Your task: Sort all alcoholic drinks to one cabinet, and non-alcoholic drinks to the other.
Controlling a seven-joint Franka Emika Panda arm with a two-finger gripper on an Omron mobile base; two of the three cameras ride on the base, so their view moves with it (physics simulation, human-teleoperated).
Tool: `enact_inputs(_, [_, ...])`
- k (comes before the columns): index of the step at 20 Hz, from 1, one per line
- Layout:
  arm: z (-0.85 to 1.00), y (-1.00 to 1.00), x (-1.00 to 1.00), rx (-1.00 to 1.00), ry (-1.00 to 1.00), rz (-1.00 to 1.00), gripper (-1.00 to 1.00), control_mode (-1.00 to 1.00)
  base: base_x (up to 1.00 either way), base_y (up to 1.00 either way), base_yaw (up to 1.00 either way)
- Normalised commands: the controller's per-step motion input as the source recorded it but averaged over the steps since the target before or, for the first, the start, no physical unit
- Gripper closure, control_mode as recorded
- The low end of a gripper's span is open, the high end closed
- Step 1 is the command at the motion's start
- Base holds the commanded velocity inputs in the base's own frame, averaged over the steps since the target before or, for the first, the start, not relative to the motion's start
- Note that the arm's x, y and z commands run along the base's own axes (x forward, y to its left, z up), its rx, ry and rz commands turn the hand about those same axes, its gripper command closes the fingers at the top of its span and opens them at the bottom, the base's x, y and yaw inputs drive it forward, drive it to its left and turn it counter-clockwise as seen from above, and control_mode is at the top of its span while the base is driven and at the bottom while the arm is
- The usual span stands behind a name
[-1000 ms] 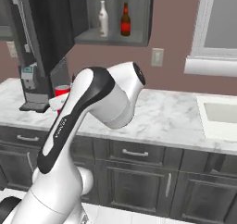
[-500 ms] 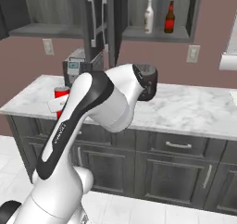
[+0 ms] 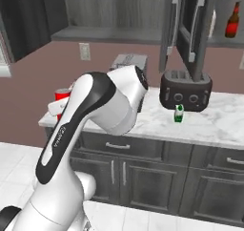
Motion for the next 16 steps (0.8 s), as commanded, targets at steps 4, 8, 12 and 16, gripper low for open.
enact_inputs(4, [0.00,0.00,0.00,0.00,0.00,0.00,1.00,1.00,0.91,0.55,-0.01])
enact_inputs(8, [0.00,0.00,0.00,0.00,0.00,0.00,1.00,1.00,0.99,0.12,0.00])
enact_inputs(12, [0.00,0.00,0.00,0.00,0.00,0.00,1.00,1.00,0.98,0.00,0.00])
enact_inputs(16, [0.00,0.00,0.00,0.00,0.00,0.00,1.00,1.00,0.70,0.00,0.00])
